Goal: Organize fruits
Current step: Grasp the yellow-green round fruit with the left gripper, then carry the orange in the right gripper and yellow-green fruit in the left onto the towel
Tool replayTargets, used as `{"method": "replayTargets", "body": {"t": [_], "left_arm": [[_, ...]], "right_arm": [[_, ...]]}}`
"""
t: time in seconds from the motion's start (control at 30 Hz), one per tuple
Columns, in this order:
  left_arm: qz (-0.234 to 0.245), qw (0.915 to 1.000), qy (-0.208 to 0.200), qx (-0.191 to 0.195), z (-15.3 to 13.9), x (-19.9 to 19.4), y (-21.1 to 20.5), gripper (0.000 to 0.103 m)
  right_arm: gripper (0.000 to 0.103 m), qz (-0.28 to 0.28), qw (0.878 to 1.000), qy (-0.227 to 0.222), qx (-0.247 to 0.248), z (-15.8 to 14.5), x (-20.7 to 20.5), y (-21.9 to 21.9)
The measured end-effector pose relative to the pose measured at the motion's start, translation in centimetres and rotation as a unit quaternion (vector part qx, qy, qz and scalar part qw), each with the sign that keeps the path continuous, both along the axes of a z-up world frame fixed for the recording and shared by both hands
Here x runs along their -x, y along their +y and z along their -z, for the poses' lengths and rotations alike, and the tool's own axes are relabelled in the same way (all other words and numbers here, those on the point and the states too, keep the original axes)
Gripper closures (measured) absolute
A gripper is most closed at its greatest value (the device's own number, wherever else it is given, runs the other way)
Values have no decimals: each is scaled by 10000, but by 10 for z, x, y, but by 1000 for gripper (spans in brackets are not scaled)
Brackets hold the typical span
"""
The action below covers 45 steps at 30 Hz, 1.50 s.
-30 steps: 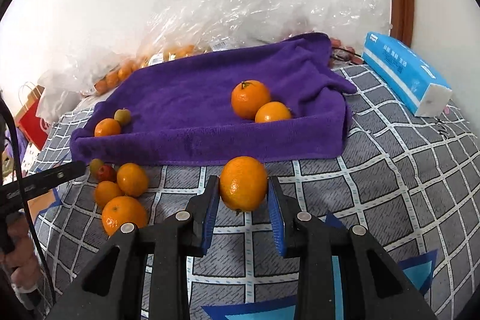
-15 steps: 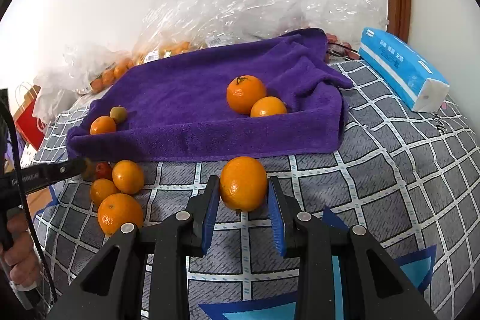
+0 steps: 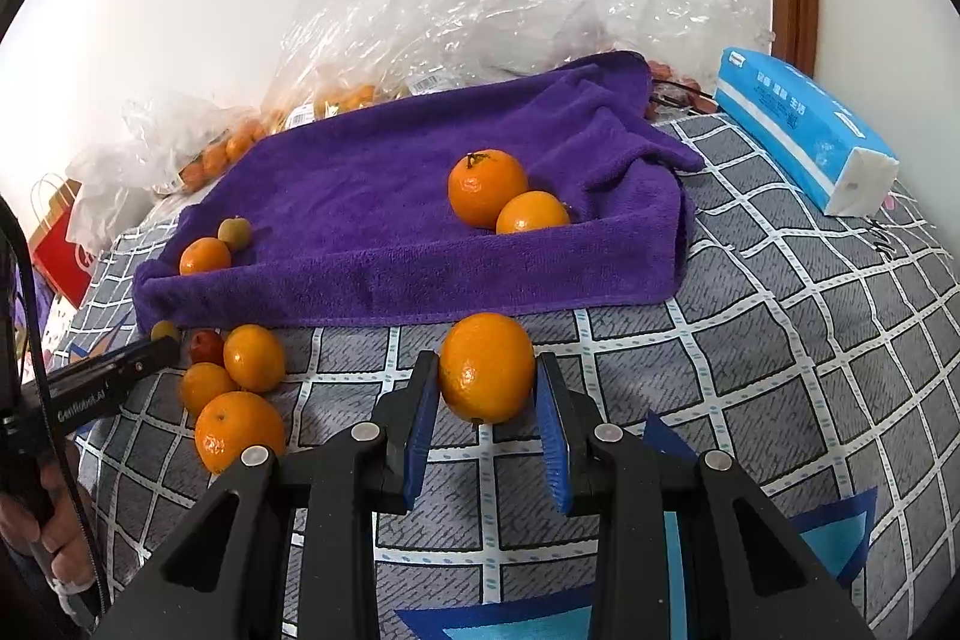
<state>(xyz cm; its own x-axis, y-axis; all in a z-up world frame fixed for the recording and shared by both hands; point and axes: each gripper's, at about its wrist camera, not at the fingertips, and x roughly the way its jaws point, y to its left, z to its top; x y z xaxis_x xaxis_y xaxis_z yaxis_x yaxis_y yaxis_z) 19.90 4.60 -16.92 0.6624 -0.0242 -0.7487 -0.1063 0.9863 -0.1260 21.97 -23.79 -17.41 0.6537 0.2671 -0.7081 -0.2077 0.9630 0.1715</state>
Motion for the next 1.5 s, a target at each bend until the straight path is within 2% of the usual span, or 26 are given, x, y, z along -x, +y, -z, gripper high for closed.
{"method": "replayTargets", "body": {"t": [0.13,0.3,0.4,0.63,0.93,1.23,1.37,1.5], "left_arm": [[-51,9999,-35,101,1,-2,3,79],[47,9984,-155,536,2,2,11,79],[44,9969,-397,679,-2,10,14,79],[105,9932,-659,951,-6,16,18,79],[382,9935,-851,655,-14,20,4,79],[472,9917,-1067,546,-22,30,-2,79],[571,9890,-1313,370,-35,40,-9,79],[372,9929,-1093,278,-48,33,-10,79]], "right_arm": [[71,-24,10000,-2,-11,0,0,1],[71,-26,10000,-41,-65,-2,1,1],[71,-78,9999,-137,-48,-5,5,3],[71,-230,9992,-329,-41,-10,11,8],[71,-387,9983,-413,100,-13,14,16],[71,-114,9992,-389,-54,-15,16,8],[71,14,9989,-425,-172,-29,17,9],[71,-19,9971,-764,-30,-56,15,16]]}}
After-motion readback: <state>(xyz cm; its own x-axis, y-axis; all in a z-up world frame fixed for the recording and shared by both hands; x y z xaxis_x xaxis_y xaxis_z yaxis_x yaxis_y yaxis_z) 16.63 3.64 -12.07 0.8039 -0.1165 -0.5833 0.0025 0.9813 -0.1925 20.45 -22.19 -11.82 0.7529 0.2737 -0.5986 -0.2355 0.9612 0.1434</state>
